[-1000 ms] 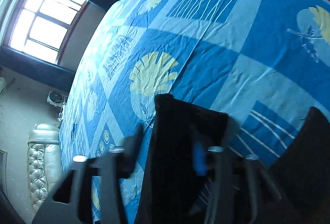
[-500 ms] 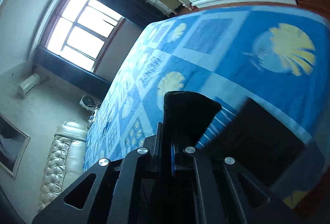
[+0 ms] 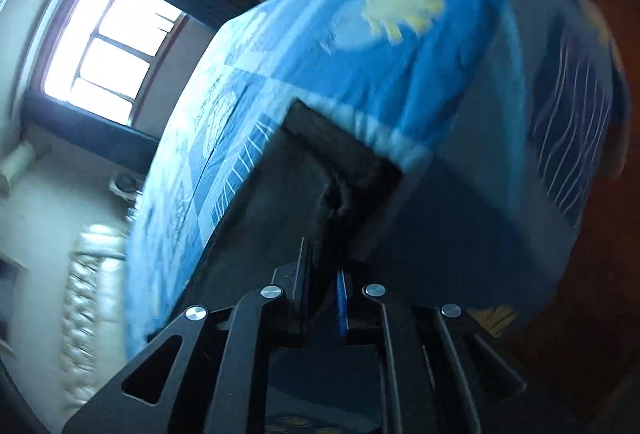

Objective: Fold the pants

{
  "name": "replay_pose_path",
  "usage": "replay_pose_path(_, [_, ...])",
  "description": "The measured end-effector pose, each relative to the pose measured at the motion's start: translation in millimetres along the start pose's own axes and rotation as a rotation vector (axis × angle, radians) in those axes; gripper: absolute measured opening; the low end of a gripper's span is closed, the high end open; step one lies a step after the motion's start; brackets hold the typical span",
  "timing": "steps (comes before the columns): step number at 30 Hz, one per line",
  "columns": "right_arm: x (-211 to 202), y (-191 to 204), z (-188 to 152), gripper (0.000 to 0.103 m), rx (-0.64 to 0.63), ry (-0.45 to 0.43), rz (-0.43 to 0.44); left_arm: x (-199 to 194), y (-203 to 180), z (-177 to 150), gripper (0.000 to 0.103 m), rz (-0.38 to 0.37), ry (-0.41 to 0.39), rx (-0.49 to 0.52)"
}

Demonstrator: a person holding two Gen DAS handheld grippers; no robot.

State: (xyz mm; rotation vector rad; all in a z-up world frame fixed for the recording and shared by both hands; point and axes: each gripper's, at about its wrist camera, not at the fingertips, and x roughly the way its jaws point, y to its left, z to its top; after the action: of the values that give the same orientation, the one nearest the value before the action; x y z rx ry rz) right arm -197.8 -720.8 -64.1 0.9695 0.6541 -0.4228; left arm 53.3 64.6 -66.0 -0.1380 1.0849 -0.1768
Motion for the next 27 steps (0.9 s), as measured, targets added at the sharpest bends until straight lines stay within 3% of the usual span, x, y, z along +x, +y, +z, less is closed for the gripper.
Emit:
replay_pose_path(2, [-5.0,18.3,18.4,0.023,-0.081,-0.023,-0.031,0.5,-0.1,0.7,0.086,0.001,0.003,-0.001])
replay_pose_path(6, [8.3,44.9,53.0,0.029,-0.193,0.001,-0.053,0.9,-1.8,0.7,0.087,0.004,0.001,-0.006])
replay_pose_path(8, [23.7,52.2,66.6,0.031,-0.212,0.061,-0.001,0.5,-2.0,0.3,0.087,0.007,-0.003,-0.008])
replay_pose_path(14, [73.1,58.5,68.0,0.031,-0.303,0.171,-0.068,1.2,-2.0,0.1,0.089,0.008,-0.007,-0.009])
replay_pose_path(18, [88.5,51.2,67.5,0.031,-0.264,0.214,-0.009,2.0,-2.9,0.0,0.090,0.014,-0.005,-0.004])
replay_pose_path(20, [95.5,52.6,65.3,0.031,-0.279,0.221,-0.020,2.3,-3.7,0.2,0.091,0.016,-0.005,-0.004])
replay_pose_path(21, [97.3,55.1,63.7,0.028,-0.298,0.215,-0.031,2.3,-3.8,0.2,0.091,0.016,-0.005,-0.004])
replay_pose_path(22, [97.7,58.1,62.3,0.010,-0.315,0.213,-0.039,2.6,-3.9,0.3,0.091,0.018,-0.006,-0.004])
replay_pose_path(23, [100.5,61.9,59.7,0.000,-0.330,0.227,-0.040,3.0,-4.1,0.2,0.091,0.019,-0.006,-0.004])
replay_pose_path(27, [79.7,84.4,61.1,0.000,-0.361,0.122,-0.013,4.1,-5.6,-0.1,0.092,0.027,-0.009,-0.002])
